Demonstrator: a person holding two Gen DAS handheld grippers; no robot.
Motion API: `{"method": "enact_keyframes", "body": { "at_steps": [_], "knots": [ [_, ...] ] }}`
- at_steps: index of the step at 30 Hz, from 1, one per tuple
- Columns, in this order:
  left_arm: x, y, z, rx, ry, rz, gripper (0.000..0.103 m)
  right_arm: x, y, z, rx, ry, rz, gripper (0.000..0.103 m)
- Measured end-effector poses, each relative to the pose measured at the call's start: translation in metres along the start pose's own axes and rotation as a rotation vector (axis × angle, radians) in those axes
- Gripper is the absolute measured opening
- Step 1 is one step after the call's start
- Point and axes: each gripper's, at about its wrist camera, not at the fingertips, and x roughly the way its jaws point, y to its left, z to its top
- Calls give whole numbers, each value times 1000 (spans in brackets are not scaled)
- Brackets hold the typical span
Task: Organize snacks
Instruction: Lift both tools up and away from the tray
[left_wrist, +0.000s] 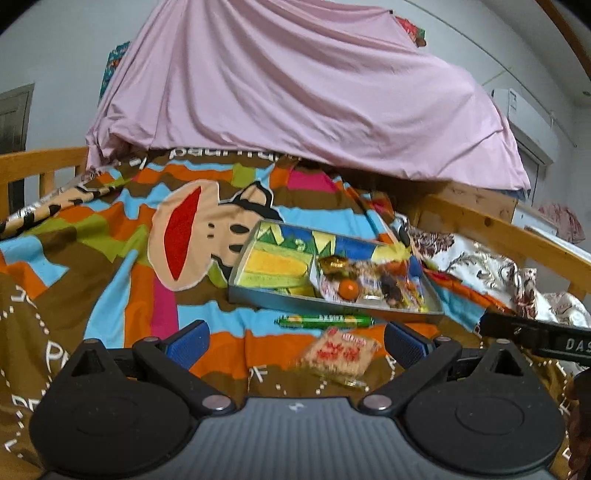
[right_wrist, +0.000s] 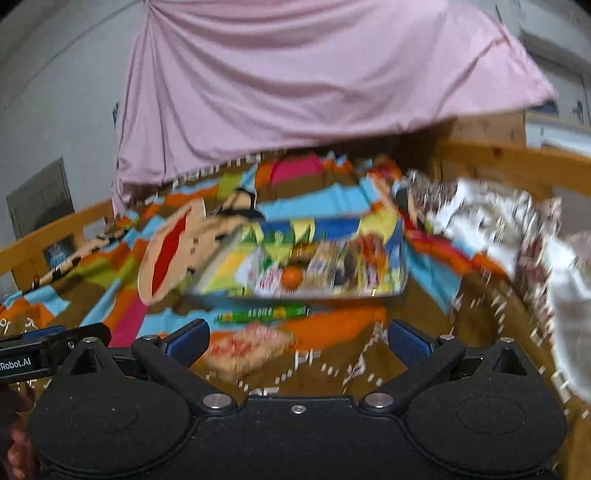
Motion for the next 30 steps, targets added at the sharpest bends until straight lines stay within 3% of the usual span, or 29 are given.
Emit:
{"method": "enact_keyframes", "body": {
  "at_steps": [5,18,24,30],
  "knots": [
    [15,9,-8,-31,59,-11,103,13,6,-6,-7,39,-8,102],
    [56,34,-11,-69,158,46,103,64,29,-23,-109,126,-35,102],
    [74,54,4,-133,147,83,103,98,54,-19,-147,116,-53,102],
    [105,72,19,-199,153,66,103,143,81,-20,-150,143,-138,102]
  ]
}}
